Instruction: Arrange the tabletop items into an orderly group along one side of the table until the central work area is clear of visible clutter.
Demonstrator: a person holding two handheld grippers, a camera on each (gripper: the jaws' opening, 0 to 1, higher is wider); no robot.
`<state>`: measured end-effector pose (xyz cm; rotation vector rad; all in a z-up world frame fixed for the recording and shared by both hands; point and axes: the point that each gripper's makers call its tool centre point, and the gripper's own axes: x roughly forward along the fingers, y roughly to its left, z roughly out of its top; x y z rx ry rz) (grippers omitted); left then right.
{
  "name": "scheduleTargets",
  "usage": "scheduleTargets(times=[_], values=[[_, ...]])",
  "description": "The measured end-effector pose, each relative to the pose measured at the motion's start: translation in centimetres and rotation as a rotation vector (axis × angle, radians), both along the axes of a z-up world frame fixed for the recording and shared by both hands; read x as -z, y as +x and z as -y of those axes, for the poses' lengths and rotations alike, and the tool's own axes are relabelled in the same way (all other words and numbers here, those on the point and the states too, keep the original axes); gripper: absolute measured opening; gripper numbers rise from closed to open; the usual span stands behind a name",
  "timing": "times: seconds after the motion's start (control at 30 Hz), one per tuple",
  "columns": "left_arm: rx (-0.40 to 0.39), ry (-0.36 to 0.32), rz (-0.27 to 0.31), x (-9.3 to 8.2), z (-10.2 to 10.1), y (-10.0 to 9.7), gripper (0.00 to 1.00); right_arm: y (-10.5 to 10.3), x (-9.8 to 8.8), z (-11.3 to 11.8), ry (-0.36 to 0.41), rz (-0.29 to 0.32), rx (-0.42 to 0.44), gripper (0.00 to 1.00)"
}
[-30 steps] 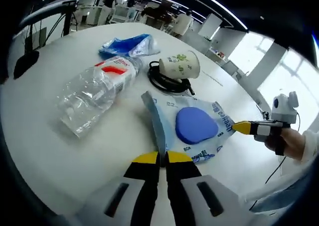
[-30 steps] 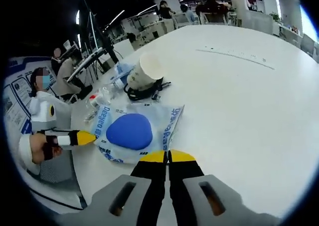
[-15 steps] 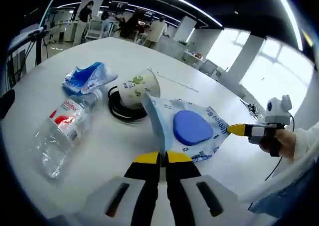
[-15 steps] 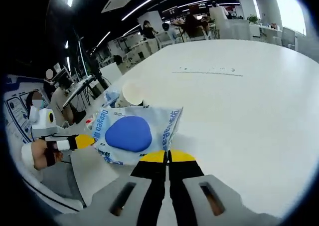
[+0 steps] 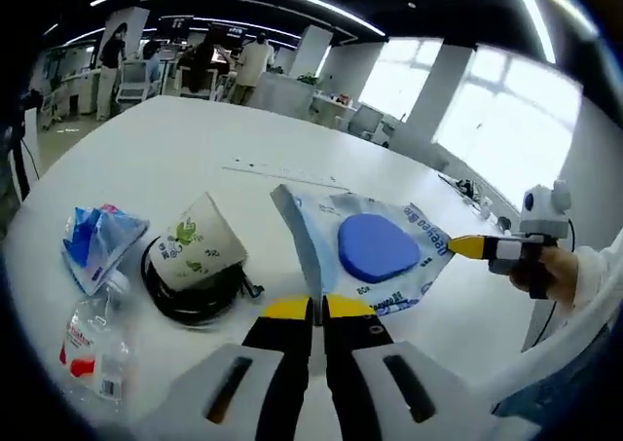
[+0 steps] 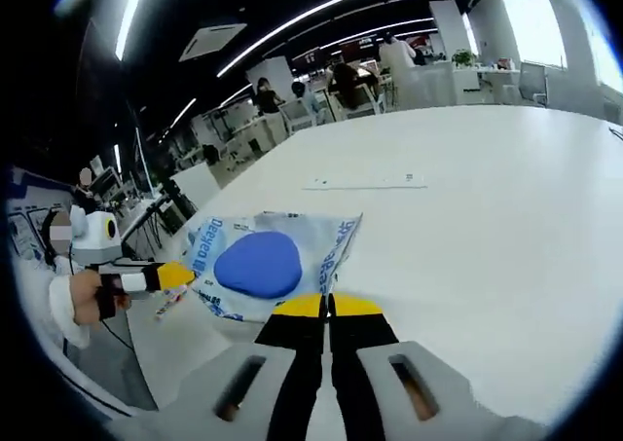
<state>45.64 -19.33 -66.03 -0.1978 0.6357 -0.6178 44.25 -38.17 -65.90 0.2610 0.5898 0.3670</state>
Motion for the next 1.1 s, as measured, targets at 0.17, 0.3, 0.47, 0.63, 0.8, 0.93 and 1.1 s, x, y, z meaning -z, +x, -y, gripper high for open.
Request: scheduleTargets(times=[0.17,0.3,0.47,0.63,0.8,0.93,1.1], values=[[0.041,-0.019,0.035,-1.5,1.5,1.5,0.01,0.8,-0.4,1.7,-0.005,0.013,0.032,0.00],[0.073,-0.003,0.048,-1.8,2.7,2.4,0.01,1.6,-0.8,2.6,-0.001,0.032,0.051,0.00],[0.076,0.000,0.040,-1.1,3.6,3.1,0.01,2.8,-0.6,3.2,-0.046,0.042,0.034,0.00],[0.060,-0.001,0.026,-0.6,3.7,3.8,0.00,4.1,-0.4,3.5,-0.077,0.052,0.022,0.00],[0.062,0.011,0.017,-0.1,3.8,4.7,0.00,5.0,0.3,3.5,-0.122,0.045,0.000,0.00],[0.061,0.026,-0.003,1.1,3.6,5.7,0.00,5.6,1.2,3.2,-0.156,0.029,-0.023,0.00],[0.054,0.046,-0.053,3.1,3.8,6.0,0.00,6.3,2.6,3.1,-0.189,-0.003,-0.033,0.00]])
